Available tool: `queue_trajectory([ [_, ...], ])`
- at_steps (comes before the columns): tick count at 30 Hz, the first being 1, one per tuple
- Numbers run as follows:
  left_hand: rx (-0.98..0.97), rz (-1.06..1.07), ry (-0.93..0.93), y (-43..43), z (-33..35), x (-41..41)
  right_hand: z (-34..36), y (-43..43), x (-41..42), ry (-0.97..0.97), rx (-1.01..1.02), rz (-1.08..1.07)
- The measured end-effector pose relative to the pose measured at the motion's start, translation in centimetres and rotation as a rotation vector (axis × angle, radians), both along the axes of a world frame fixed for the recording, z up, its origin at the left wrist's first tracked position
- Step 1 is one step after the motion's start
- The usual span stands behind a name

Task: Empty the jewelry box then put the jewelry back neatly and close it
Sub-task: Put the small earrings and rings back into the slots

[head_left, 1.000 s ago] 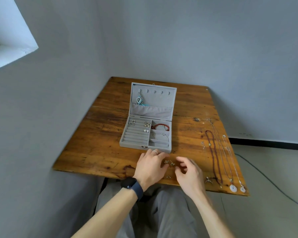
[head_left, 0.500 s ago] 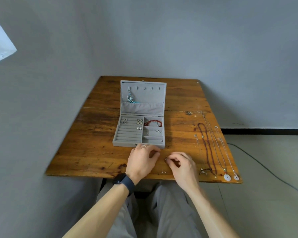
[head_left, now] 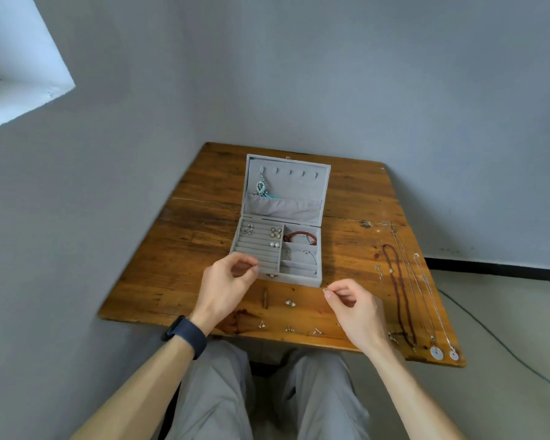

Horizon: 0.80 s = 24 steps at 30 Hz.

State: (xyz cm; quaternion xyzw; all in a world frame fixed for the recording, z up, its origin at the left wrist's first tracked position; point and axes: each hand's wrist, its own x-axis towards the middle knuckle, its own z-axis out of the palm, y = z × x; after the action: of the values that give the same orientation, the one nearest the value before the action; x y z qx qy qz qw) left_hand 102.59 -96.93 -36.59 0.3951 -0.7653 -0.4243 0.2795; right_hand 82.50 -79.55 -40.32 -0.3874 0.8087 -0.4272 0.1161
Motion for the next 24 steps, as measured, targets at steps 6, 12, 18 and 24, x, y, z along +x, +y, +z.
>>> queue_trajectory([
  [6, -0.023, 0.042, -0.005, -2.1, -0.3, 1.1, 1.4, -2.1, 0.2, 0.019, -0.054, 0.009],
  [12, 0.008, 0.065, 0.045, -3.8, -0.5, 1.0, 2.4, -5.4, 0.9, 0.060, -0.037, 0.087],
  [18, 0.023, 0.081, 0.058, -5.9, -0.5, 0.6, 3.4, -10.2, 1.3, 0.092, 0.058, 0.187],
  [24, 0.040, 0.098, 0.066, -7.4, -1.0, 0.2, 3.6, -14.6, 1.3, 0.159, 0.129, 0.292],
])
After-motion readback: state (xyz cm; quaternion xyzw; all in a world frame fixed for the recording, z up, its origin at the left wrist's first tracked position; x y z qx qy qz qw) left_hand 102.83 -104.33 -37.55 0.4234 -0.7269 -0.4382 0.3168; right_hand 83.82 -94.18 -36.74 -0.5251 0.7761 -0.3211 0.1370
